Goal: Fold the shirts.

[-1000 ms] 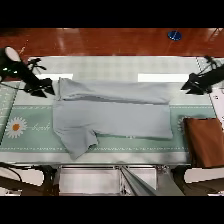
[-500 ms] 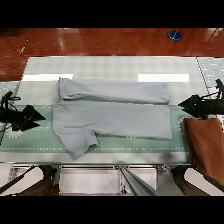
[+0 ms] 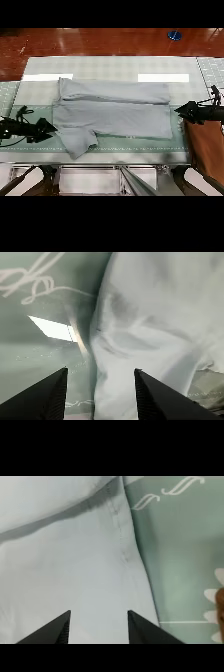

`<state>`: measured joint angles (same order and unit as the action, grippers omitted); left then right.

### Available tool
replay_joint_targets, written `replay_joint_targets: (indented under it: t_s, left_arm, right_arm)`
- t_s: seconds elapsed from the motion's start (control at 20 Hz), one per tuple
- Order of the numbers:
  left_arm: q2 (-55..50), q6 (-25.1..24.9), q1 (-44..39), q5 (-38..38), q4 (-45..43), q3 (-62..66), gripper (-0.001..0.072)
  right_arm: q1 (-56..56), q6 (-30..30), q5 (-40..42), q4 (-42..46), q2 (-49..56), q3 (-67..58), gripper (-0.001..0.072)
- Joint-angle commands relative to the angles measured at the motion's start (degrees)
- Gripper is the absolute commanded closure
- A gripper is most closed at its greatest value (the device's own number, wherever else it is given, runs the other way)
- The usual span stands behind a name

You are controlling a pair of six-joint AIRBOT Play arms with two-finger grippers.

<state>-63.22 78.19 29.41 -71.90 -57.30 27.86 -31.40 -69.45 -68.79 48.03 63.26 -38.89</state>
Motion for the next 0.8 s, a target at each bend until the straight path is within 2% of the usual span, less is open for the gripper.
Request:
replay_joint_targets:
  t_s: [0.0, 0.1, 0.15, 0.2, 0.25, 0.4, 0.45, 0.75]
  left_arm:
    - [-0.5, -0.1, -5.6, 7.8, 5.0, -4.7, 0.0201]
    - [-0.7, -0.2, -9.7, 10.8, 7.2, -4.7, 0.0207]
    - [-0.7, -0.2, -12.2, 11.8, 7.7, -4.7, 0.0281]
    - [-0.7, -0.2, -14.1, 12.1, 7.7, -4.6, 0.0535]
    - [-0.7, -0.5, -15.5, 11.7, 7.8, -4.3, 0.068]
    - [-0.6, -3.1, -15.8, 7.1, 7.6, -1.8, 0.0684]
    - [-0.6, -3.2, -15.8, 6.4, 7.6, -0.7, 0.0684]
    - [-0.6, -3.0, -15.8, 4.8, 7.7, 4.5, 0.0684]
  right_arm:
    - [0.0, -0.4, -0.7, 0.3, -0.1, 0.2, 0.0293]
    - [0.0, -0.6, -0.7, 0.4, -0.1, 0.2, 0.0293]
    - [0.0, -0.6, -0.7, 0.5, -0.1, 0.2, 0.0293]
    - [0.0, -0.7, -0.9, 1.1, -0.1, 0.2, 0.0293]
    - [0.0, -1.5, -1.4, 3.6, -0.1, 0.2, 0.0293]
    - [0.0, -10.2, -5.6, 21.1, -0.1, 0.4, 0.0293]
    - [0.0, -12.4, -7.5, 23.8, -0.2, 1.3, 0.0293]
    - [4.9, -12.3, -6.8, 20.7, 0.1, 7.1, 0.0293]
